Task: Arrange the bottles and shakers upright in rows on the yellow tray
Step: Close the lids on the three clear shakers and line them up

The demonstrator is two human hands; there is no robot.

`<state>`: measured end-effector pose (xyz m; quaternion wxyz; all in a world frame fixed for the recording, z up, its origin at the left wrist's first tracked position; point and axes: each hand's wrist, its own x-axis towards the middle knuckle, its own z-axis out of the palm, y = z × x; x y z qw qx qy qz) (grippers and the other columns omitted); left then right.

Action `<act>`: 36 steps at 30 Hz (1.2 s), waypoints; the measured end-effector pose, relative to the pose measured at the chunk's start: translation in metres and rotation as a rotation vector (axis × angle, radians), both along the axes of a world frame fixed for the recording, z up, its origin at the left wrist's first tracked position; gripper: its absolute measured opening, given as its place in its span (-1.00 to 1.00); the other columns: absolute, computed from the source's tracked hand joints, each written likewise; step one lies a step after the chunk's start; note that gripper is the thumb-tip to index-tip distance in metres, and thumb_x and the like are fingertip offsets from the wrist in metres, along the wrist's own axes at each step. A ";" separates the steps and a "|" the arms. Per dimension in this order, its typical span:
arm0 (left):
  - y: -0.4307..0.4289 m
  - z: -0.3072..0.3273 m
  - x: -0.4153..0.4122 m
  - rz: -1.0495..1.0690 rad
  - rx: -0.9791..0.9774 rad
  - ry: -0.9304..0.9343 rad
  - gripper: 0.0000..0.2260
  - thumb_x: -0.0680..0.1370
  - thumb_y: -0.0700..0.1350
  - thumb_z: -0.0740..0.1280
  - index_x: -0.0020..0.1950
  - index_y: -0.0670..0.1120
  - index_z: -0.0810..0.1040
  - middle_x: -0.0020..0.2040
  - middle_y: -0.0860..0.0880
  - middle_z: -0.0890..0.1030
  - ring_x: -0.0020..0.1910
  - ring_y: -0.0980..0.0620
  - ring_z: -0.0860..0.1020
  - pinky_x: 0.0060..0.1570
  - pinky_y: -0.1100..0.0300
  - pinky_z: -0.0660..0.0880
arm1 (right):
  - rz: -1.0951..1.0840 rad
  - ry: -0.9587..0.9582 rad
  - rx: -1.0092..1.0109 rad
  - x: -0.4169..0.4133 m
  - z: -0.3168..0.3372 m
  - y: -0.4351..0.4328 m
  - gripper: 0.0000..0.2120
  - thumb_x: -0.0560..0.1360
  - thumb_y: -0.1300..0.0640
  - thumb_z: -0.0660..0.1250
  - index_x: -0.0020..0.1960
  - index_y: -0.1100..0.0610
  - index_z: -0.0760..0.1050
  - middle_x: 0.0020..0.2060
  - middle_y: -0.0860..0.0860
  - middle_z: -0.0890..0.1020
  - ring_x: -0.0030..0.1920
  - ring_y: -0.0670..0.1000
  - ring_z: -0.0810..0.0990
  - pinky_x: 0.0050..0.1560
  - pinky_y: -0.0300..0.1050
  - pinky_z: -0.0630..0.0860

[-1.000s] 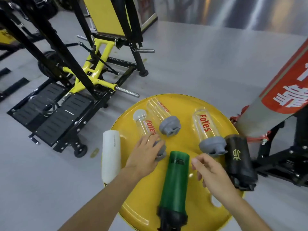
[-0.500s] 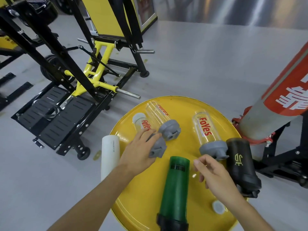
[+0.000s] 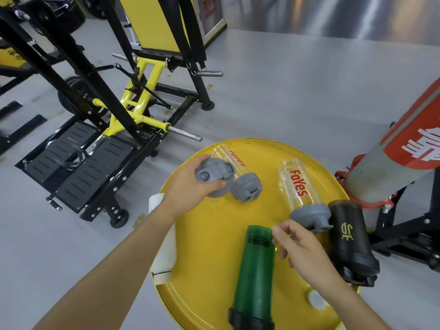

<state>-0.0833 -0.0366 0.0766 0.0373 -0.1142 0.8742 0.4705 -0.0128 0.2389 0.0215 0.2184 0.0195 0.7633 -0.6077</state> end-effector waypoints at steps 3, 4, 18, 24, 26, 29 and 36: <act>-0.007 -0.001 -0.011 0.068 0.061 -0.025 -0.39 0.32 0.10 0.60 0.32 0.17 0.48 0.16 0.19 0.61 0.17 0.10 0.60 0.21 0.03 0.58 | 0.004 -0.010 -0.007 -0.001 -0.001 -0.003 -0.61 0.52 -0.19 0.31 -0.10 0.16 0.54 -0.16 0.25 0.60 -0.34 -0.07 0.54 -0.26 -0.04 0.45; -0.009 -0.002 -0.014 0.096 0.087 -0.029 -0.35 0.29 0.13 0.60 0.34 0.15 0.49 0.19 0.13 0.62 0.18 0.07 0.61 0.21 -0.03 0.59 | 0.006 -0.011 -0.005 -0.001 -0.002 -0.004 -0.63 0.53 -0.17 0.31 -0.10 0.16 0.54 -0.17 0.23 0.60 -0.34 -0.08 0.54 -0.26 -0.05 0.45; -0.021 0.000 -0.033 0.252 0.233 -0.070 -0.50 0.45 -0.04 0.54 0.36 0.09 0.50 0.20 0.03 0.59 0.16 -0.01 0.60 0.11 -0.08 0.64 | 0.012 -0.041 -0.001 -0.003 -0.008 -0.004 -0.70 0.59 -0.09 0.32 -0.11 0.15 0.53 -0.32 0.08 0.55 -0.35 -0.11 0.53 -0.32 -0.22 0.43; -0.019 -0.001 -0.027 0.239 0.245 -0.066 -0.56 0.50 -0.03 0.50 0.34 0.07 0.47 0.17 0.06 0.59 0.19 -0.02 0.58 0.14 -0.05 0.62 | 0.022 -0.051 0.006 -0.004 -0.007 -0.007 -0.73 0.58 -0.10 0.32 -0.11 0.11 0.54 -0.19 0.15 0.62 -0.34 -0.11 0.53 -0.32 -0.21 0.42; -0.020 0.000 -0.025 0.209 0.211 -0.050 -0.51 0.49 0.01 0.51 0.39 0.05 0.45 0.19 0.04 0.60 0.21 0.00 0.59 0.14 0.00 0.60 | 0.027 -0.052 0.003 -0.005 -0.008 -0.009 -0.73 0.58 -0.10 0.33 -0.12 0.10 0.54 -0.19 0.15 0.63 -0.34 -0.10 0.53 -0.31 -0.19 0.43; -0.022 0.002 -0.018 0.197 0.150 -0.026 -0.35 0.48 0.06 0.51 0.51 0.03 0.35 0.29 0.03 0.55 0.26 0.03 0.55 0.27 0.03 0.53 | 0.038 -0.045 0.007 -0.008 -0.009 -0.009 -0.73 0.59 -0.10 0.33 -0.13 0.09 0.54 -0.19 0.17 0.62 -0.35 -0.11 0.54 -0.32 -0.19 0.43; -0.015 0.020 0.010 0.177 -0.129 0.222 -0.48 0.51 0.03 0.47 0.44 0.05 0.42 0.38 0.07 0.41 0.36 0.09 0.42 0.33 0.06 0.41 | 0.054 -0.014 0.029 -0.014 -0.006 -0.008 -0.75 0.58 -0.07 0.35 -0.13 0.10 0.54 -0.29 0.11 0.61 -0.39 -0.13 0.52 -0.32 -0.16 0.41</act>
